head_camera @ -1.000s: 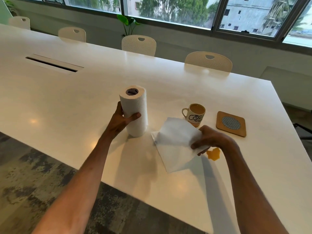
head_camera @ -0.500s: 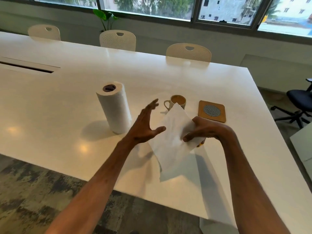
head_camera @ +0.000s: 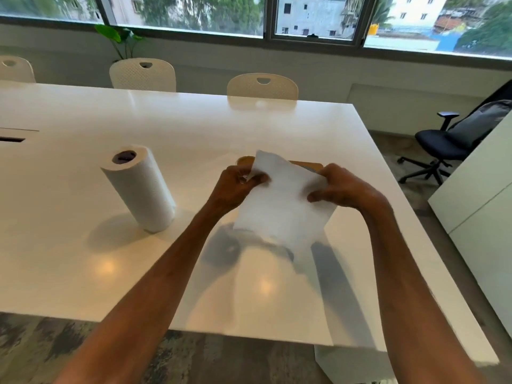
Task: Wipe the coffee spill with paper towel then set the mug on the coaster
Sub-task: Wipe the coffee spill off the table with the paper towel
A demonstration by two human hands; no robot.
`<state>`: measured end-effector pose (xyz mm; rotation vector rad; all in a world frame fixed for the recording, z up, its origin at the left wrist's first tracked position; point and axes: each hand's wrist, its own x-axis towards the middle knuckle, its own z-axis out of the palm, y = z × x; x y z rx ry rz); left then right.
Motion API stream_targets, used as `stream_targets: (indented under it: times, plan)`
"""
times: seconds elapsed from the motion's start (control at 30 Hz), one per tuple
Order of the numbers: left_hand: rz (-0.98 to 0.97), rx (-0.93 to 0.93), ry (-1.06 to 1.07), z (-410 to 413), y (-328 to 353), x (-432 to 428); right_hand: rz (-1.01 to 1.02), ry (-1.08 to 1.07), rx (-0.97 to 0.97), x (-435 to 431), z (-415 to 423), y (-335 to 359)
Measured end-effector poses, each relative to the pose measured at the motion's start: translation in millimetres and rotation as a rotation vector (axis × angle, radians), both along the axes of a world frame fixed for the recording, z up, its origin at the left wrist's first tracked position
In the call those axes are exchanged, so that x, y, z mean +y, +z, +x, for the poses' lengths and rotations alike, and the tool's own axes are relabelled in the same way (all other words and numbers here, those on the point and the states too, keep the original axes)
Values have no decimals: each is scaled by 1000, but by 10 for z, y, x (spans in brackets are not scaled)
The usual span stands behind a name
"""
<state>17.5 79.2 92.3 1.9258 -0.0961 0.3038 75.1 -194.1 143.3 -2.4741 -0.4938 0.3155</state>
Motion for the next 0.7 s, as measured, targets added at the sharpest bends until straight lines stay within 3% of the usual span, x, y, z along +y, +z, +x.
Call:
stream_targets:
  times: [0.13,0.3,0.53,0.7]
  plan:
    - [41,-119,112,136,116,-176,33,-208,-351,-108,95,-76]
    - [10,-186,74,179,51,-212,317,-242,-644,-150,-16,-324]
    - [182,40,-37,-163,-916,-152,228,-149,-486,-259,-340,-1165]
    - [257,179,-93,-393,-1384,-102,1,-1,-266,-276,-433,-1556]
